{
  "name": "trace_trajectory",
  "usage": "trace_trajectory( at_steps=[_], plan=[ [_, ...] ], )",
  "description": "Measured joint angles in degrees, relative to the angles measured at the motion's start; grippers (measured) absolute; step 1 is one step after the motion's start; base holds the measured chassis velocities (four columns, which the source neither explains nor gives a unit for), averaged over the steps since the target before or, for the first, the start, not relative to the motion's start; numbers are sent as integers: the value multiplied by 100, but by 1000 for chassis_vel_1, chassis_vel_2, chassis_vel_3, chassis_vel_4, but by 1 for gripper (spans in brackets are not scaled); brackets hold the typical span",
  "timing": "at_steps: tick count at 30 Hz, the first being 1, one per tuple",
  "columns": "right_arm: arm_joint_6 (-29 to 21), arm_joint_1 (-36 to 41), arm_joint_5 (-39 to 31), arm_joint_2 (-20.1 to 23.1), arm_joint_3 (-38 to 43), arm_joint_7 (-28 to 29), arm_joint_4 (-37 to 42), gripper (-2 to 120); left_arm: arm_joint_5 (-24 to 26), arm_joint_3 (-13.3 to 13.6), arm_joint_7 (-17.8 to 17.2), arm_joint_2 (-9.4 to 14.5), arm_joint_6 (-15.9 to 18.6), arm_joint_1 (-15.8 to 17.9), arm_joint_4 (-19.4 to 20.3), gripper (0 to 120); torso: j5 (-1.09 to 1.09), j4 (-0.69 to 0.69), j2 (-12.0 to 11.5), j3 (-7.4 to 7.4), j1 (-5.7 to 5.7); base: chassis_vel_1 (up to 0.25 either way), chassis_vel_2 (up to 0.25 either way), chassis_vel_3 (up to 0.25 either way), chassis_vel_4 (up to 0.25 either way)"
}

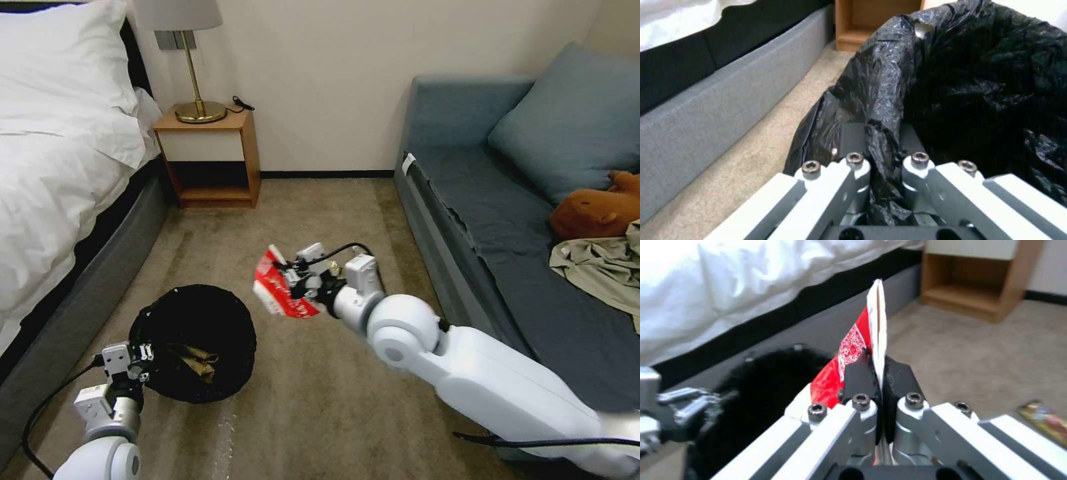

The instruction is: Pick up the trash bin, then pick up the garbage on the floor and place it into the trash bin.

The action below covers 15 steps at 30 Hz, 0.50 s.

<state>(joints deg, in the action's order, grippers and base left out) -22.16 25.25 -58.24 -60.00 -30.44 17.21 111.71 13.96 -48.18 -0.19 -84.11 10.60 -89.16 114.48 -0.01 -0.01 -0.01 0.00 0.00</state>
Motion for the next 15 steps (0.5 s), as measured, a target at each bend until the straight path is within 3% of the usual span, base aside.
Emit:
trace_trajectory(
  at_steps=[7, 15],
  plan=[
    [213, -184, -15, -1081, -514, 17, -614, 0, -99, 115, 4, -126, -2, 74, 23, 3, 0, 2, 0, 0, 0, 0, 0, 0, 0],
    [453, -91, 339, -1492, -790, 24, -1270, 0, -117, 163, 5, -181, -11, 35, 46, 3, 0, 2, 0, 0, 0, 0, 0, 0, 0]
  ],
)
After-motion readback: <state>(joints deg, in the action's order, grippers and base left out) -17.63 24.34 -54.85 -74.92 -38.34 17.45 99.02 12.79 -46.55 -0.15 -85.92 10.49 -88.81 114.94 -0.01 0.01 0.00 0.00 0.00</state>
